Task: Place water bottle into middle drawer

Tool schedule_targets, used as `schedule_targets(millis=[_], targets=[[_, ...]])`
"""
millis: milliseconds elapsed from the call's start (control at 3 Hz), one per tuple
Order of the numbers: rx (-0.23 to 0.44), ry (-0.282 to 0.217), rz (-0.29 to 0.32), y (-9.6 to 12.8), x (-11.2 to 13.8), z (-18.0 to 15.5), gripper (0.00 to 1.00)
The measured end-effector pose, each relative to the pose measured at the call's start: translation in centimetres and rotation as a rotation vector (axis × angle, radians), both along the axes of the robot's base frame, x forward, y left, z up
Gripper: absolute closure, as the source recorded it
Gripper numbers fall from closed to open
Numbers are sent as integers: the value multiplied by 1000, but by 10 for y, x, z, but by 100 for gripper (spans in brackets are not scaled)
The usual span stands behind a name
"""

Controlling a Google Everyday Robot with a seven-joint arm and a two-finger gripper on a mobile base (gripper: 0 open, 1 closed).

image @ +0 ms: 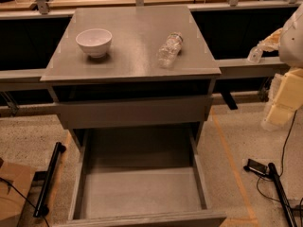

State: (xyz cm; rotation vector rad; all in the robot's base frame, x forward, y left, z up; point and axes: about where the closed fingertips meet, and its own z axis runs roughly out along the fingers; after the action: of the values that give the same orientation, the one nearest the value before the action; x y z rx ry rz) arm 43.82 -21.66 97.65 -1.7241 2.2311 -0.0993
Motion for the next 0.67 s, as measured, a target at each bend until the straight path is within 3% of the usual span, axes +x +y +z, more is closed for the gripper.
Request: schedule_targets(millis=[333, 667], targets=[[0, 0, 0, 0, 0, 0, 0], [28, -47, -10, 3, 20, 0, 0]])
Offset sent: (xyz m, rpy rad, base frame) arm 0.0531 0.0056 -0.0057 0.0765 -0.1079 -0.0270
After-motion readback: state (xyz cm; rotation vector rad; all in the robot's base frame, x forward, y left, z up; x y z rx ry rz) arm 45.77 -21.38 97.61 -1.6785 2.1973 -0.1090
